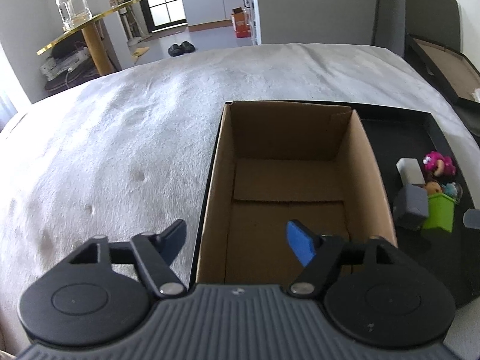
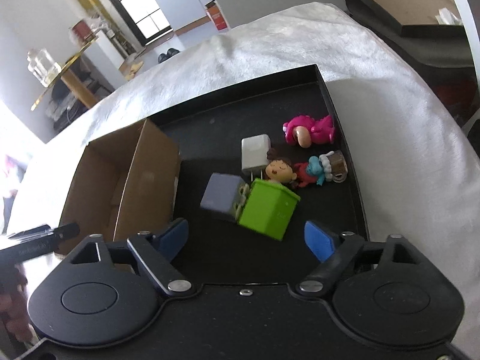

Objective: Organize rigid objects
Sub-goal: 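Reach the right gripper down to the green cube and close on it, then lift the green cube with the right gripper and drop it into the box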

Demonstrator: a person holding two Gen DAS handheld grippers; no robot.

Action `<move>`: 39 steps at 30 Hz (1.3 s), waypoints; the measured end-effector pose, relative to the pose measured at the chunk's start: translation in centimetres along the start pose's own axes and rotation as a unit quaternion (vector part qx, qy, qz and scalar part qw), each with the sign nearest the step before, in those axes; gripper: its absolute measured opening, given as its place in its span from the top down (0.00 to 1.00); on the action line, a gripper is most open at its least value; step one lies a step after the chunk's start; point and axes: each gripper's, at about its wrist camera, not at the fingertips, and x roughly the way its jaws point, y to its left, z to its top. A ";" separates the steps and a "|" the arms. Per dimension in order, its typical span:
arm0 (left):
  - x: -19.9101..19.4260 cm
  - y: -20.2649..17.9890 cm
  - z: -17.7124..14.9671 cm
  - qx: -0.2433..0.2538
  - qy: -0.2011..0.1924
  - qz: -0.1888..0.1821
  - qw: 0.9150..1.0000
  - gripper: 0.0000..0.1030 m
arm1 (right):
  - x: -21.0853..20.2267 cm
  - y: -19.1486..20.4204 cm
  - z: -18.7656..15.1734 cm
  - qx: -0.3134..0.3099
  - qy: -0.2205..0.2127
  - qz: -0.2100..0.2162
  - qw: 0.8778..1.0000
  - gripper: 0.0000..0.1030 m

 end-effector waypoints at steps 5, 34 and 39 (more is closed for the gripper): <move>0.9 -0.4 -0.2 -0.001 -0.005 0.032 0.999 0.44 | 1.8 -0.2 0.4 0.013 0.007 -0.015 1.000 0.27; 2.1 -0.2 -1.5 -0.008 -0.023 0.068 0.997 0.86 | 6.9 -1.7 -0.4 0.089 0.016 -0.033 0.995 0.51; 2.0 -1.9 -1.8 0.020 -0.028 0.086 0.996 0.86 | 6.0 -2.1 -0.8 0.098 0.006 -0.036 0.994 0.51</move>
